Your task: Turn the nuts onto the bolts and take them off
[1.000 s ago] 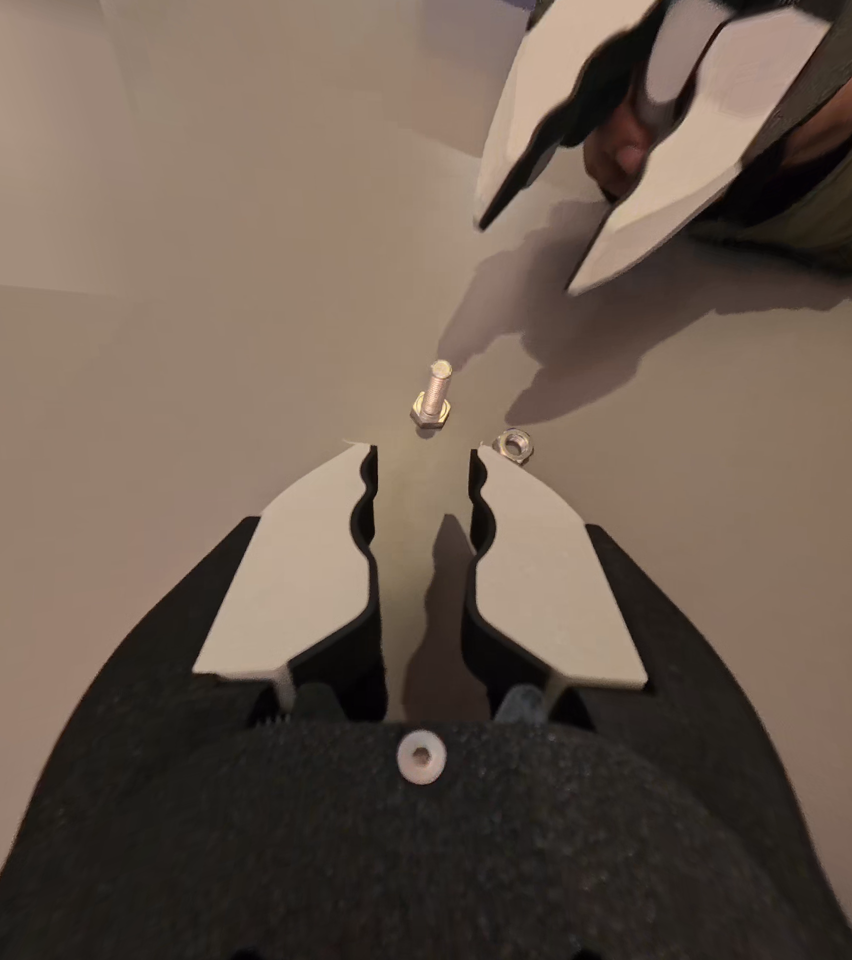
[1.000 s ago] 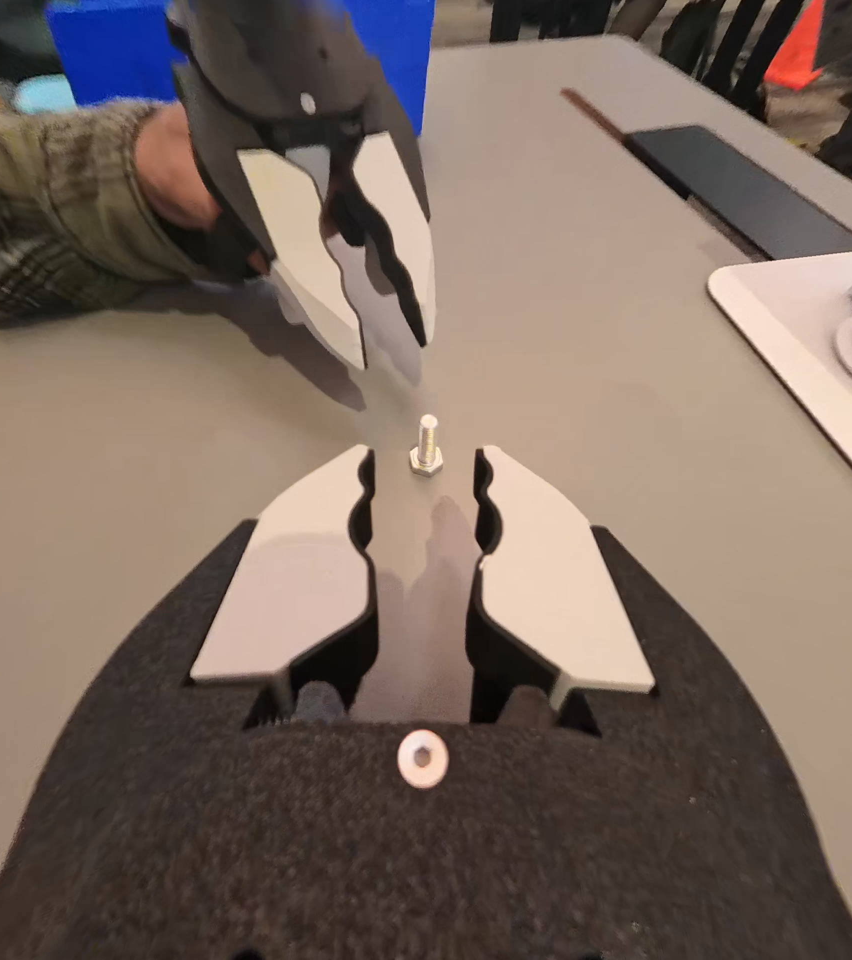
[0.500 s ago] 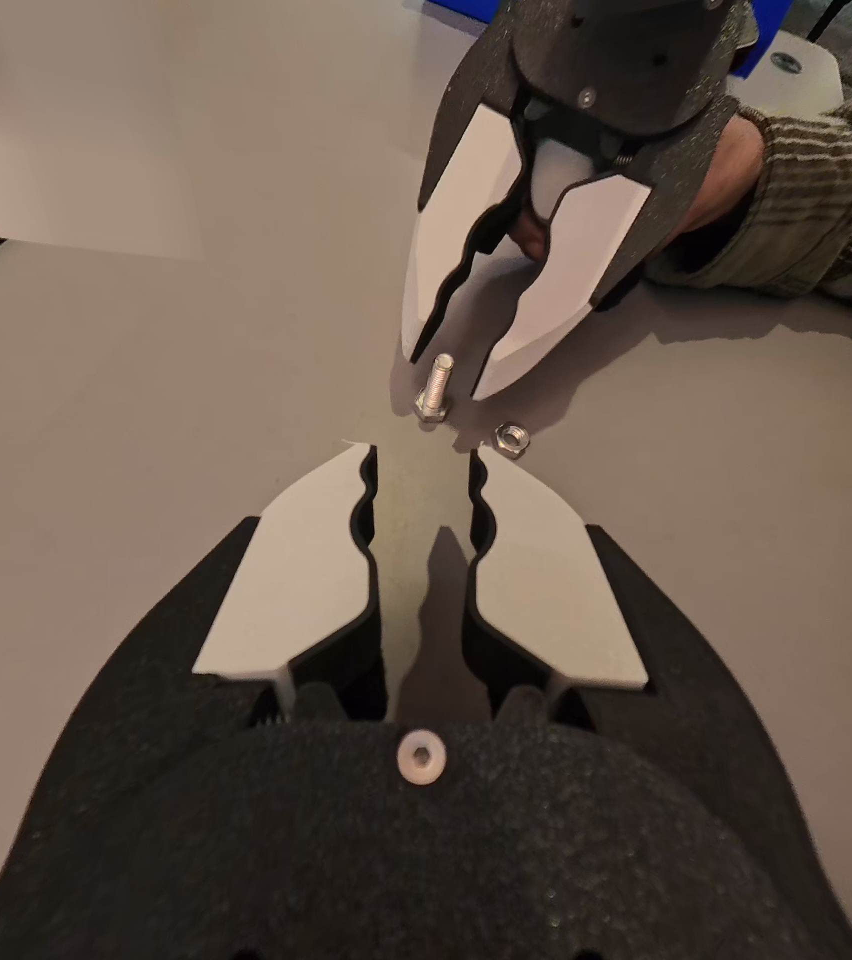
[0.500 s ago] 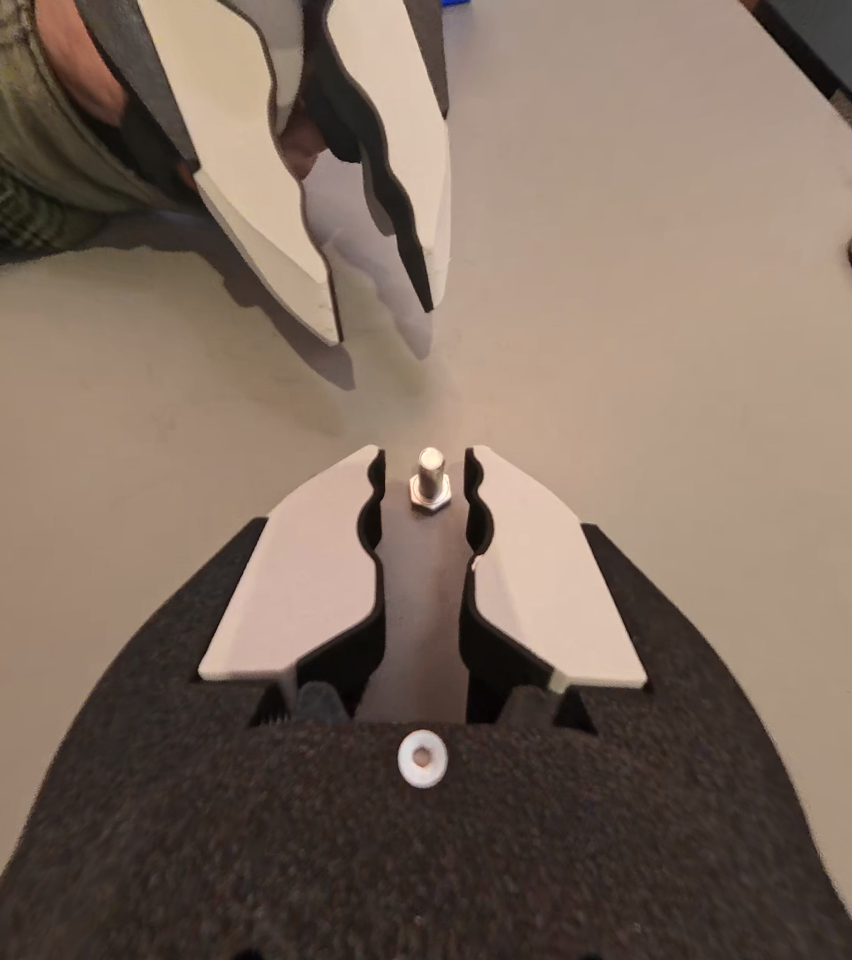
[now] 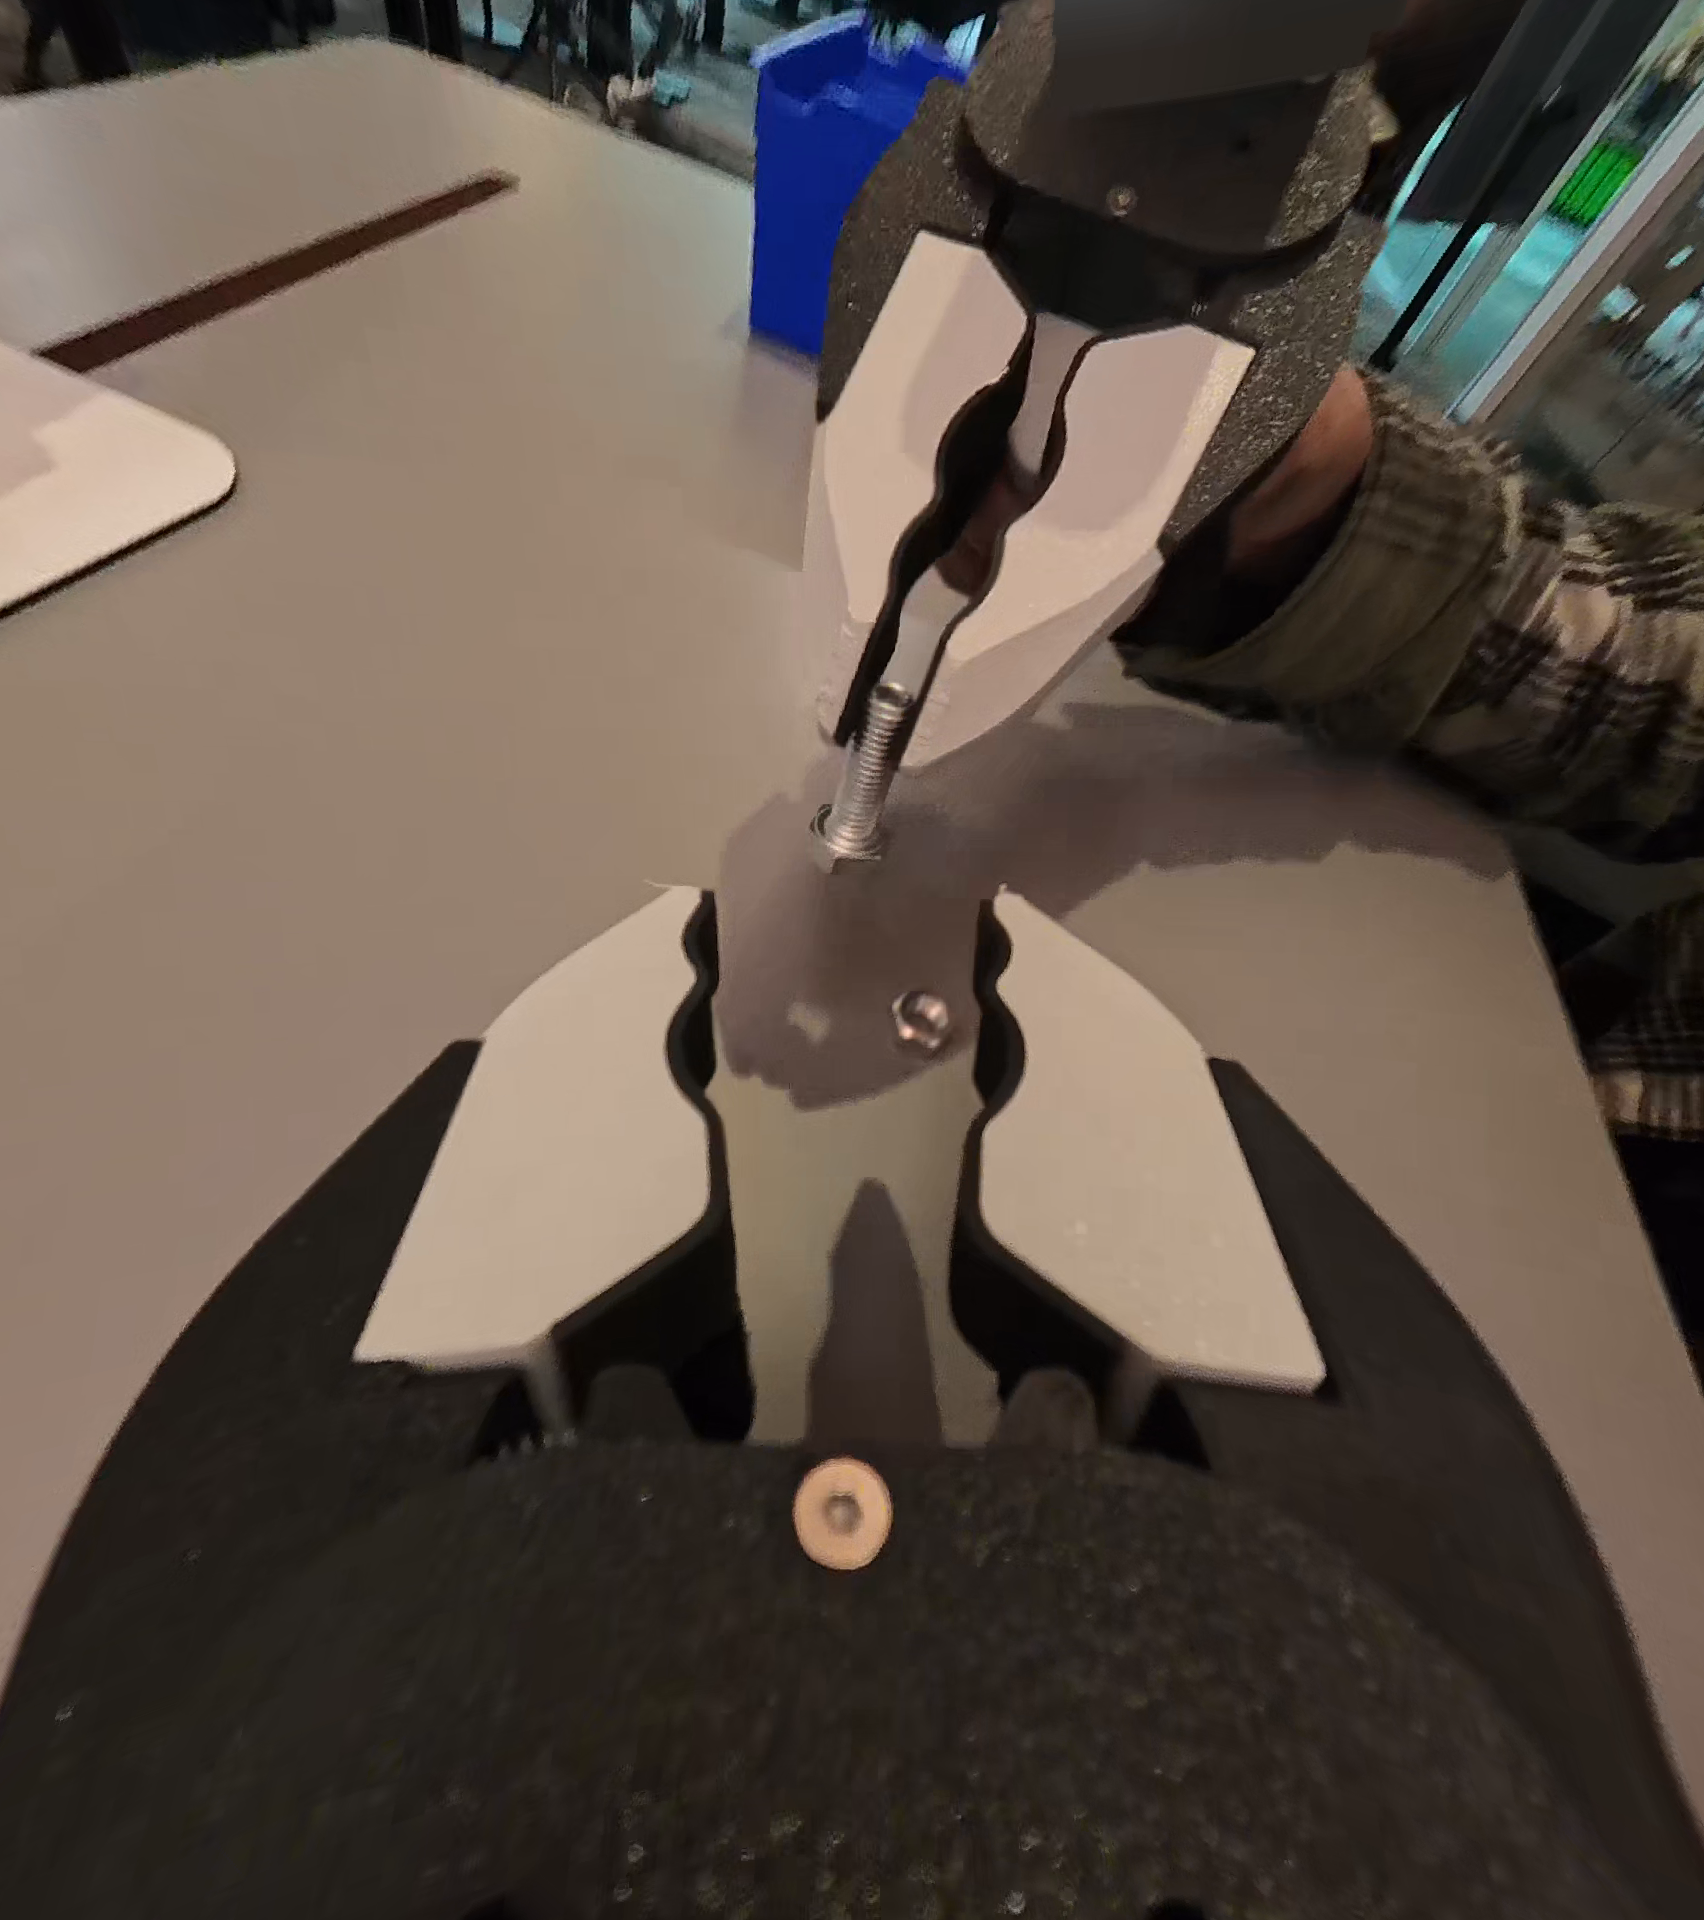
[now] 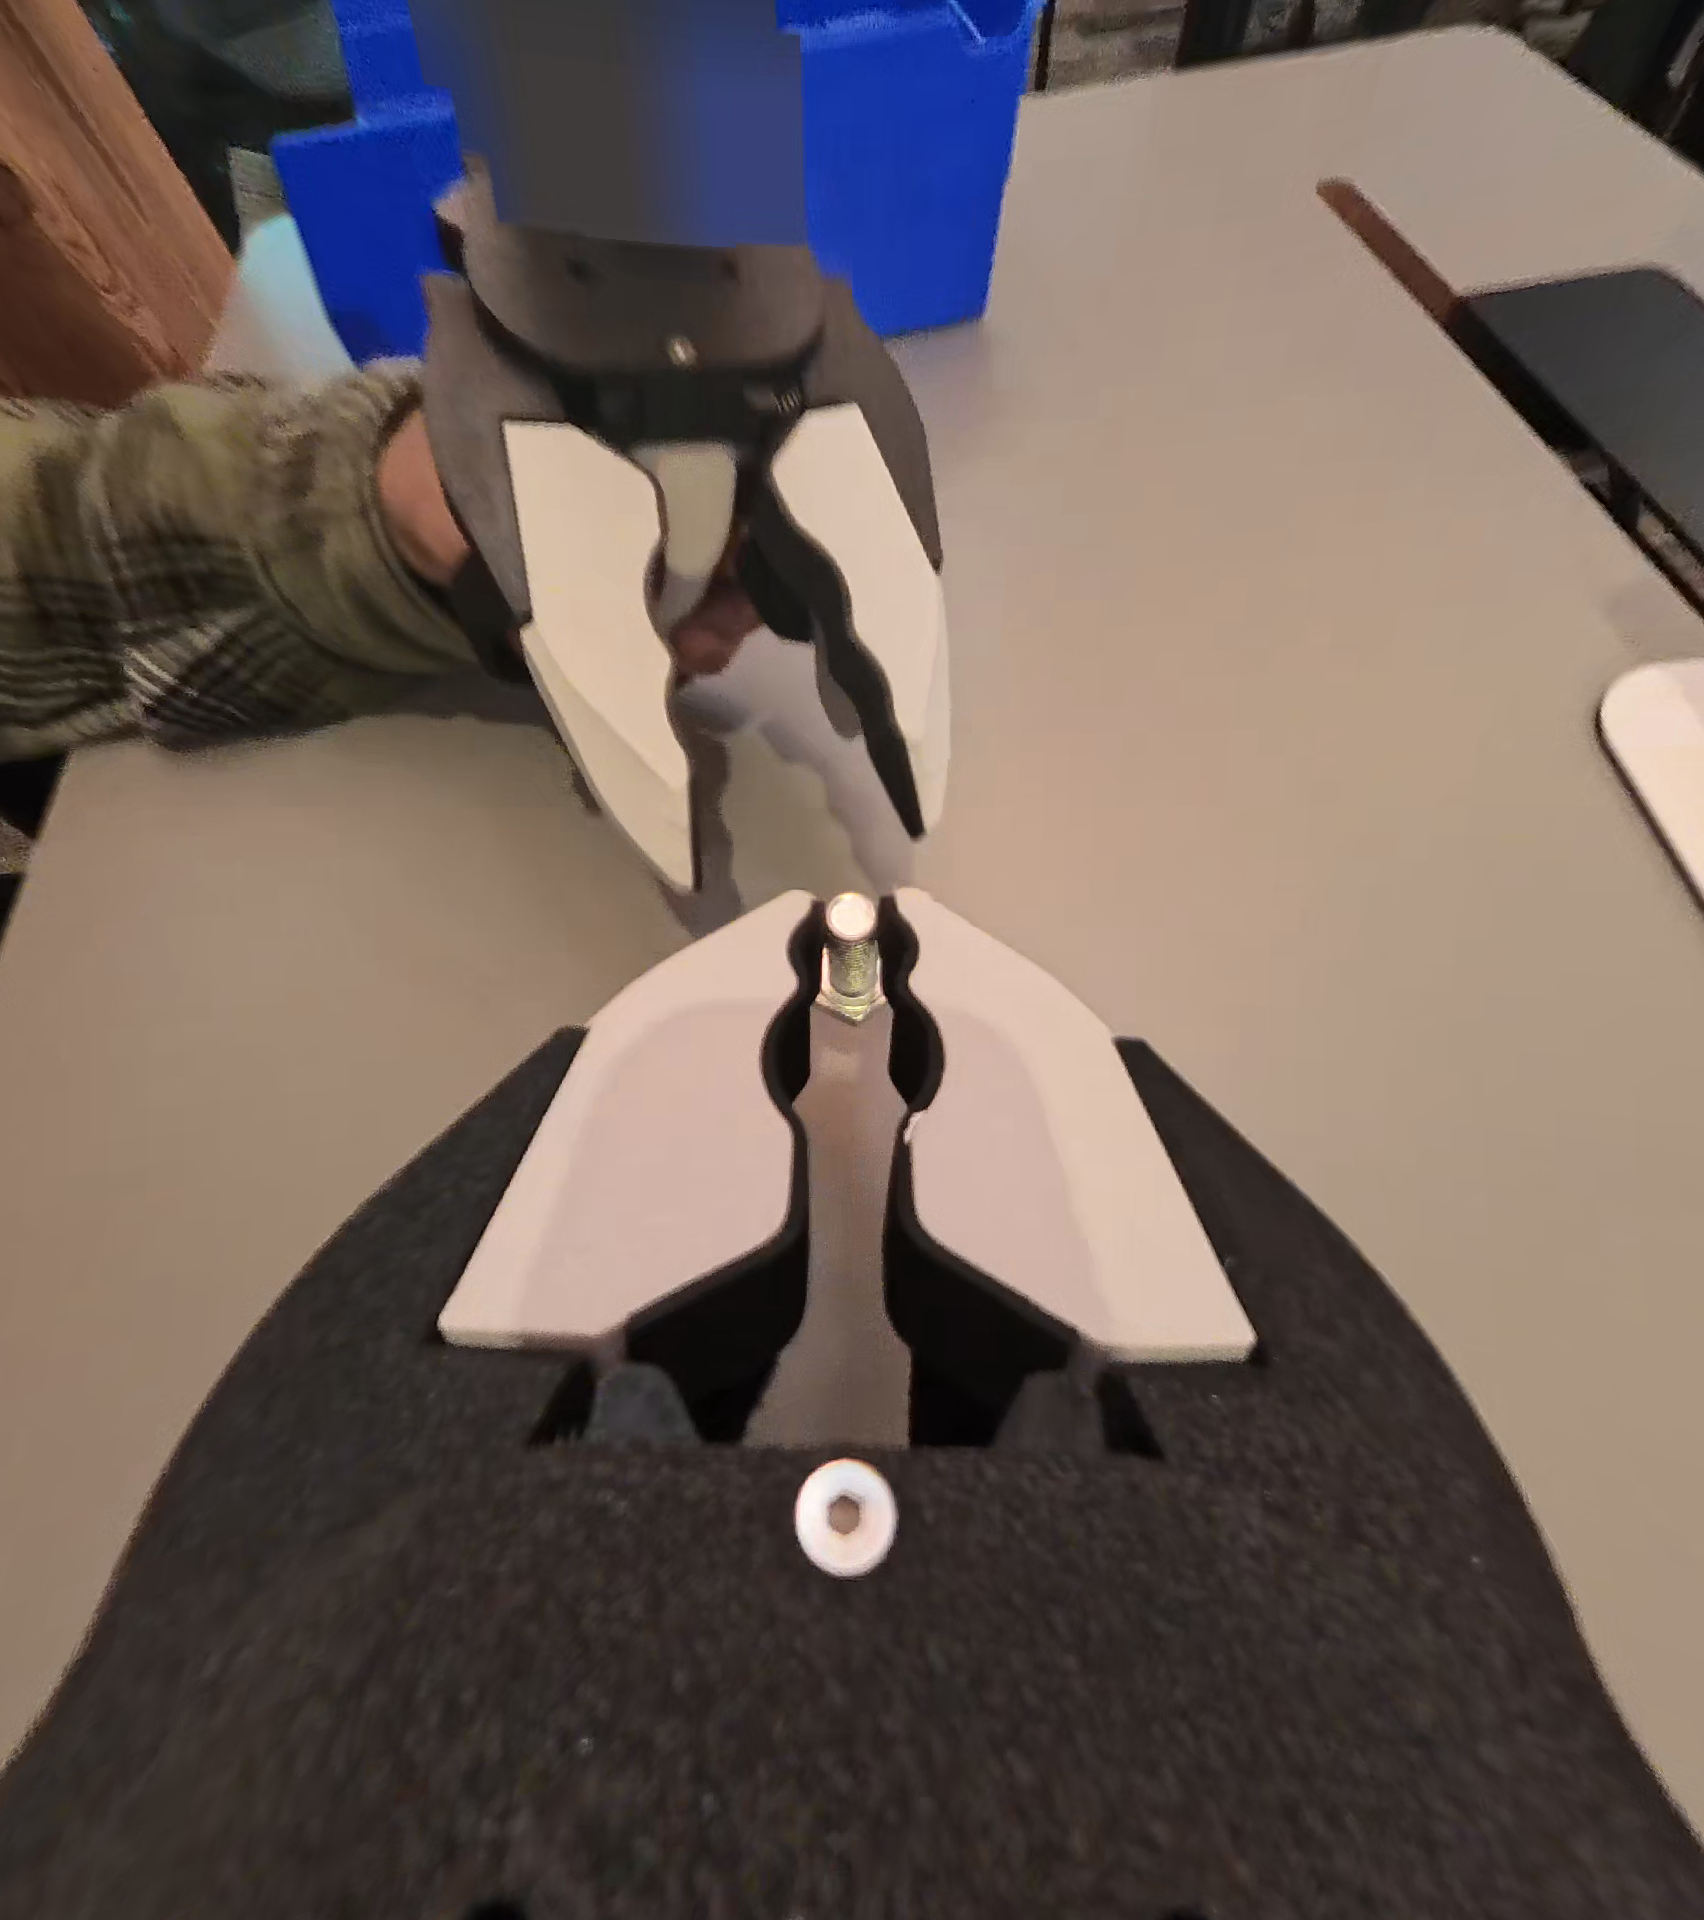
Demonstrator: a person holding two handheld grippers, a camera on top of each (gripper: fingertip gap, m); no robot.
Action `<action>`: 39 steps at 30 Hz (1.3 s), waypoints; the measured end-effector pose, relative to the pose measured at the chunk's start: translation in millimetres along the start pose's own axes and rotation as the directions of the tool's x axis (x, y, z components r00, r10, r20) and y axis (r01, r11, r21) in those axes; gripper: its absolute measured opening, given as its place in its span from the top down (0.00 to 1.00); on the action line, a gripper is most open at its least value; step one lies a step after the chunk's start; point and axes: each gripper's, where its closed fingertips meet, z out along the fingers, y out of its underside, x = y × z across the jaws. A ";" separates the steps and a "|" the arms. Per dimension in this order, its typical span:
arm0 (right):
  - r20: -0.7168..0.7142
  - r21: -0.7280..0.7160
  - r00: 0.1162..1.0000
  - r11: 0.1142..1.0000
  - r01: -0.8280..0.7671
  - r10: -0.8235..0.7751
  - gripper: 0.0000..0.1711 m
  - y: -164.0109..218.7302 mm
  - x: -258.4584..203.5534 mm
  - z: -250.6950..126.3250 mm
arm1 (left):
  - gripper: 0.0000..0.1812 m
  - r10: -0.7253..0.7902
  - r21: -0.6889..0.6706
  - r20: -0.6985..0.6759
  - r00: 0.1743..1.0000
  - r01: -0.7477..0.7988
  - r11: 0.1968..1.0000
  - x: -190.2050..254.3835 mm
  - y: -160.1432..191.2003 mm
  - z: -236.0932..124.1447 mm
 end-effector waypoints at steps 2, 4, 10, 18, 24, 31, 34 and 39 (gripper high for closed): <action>0.025 0.031 1.000 0.999 0.007 -0.008 0.94 -14.2 -6.4 -2.4 | 0.74 -0.001 0.054 -0.036 0.999 0.003 0.999 7.6 -8.5 -1.2; 0.048 0.057 0.999 0.998 0.003 -0.006 0.95 -25.0 -11.6 -3.1 | 0.73 0.009 0.094 -0.048 0.999 -0.005 0.996 11.8 -14.2 -2.8; 0.080 0.077 0.997 0.997 0.002 -0.009 0.95 -38.7 -17.8 -3.6 | 0.74 0.041 0.163 -0.064 0.997 -0.030 0.986 19.0 -24.2 -6.7; 0.103 0.063 0.995 0.998 0.009 -0.016 0.95 -44.4 -20.7 -5.0 | 0.77 0.053 0.166 -0.080 0.995 -0.039 0.985 23.0 -23.8 -3.9; 0.117 0.050 0.993 0.999 0.018 -0.024 0.95 -45.4 -23.3 -3.4 | 0.79 0.062 0.186 -0.081 0.995 -0.046 0.982 24.4 -26.6 -4.9; 0.134 0.042 0.991 0.999 0.024 -0.030 0.95 -47.6 -26.2 -1.9 | 0.86 0.100 0.185 -0.089 0.991 -0.082 0.979 29.7 -25.8 -3.5; 0.151 0.042 0.988 0.999 0.031 -0.037 0.95 -50.0 -29.7 -2.1 | 0.90 0.133 0.186 -0.063 0.989 -0.119 0.975 30.2 -26.3 -4.5; 0.149 0.049 0.987 0.997 0.060 -0.067 0.95 -55.1 -31.0 -3.8 | 0.90 0.139 0.201 -0.048 0.989 -0.127 0.971 31.7 -30.2 -7.6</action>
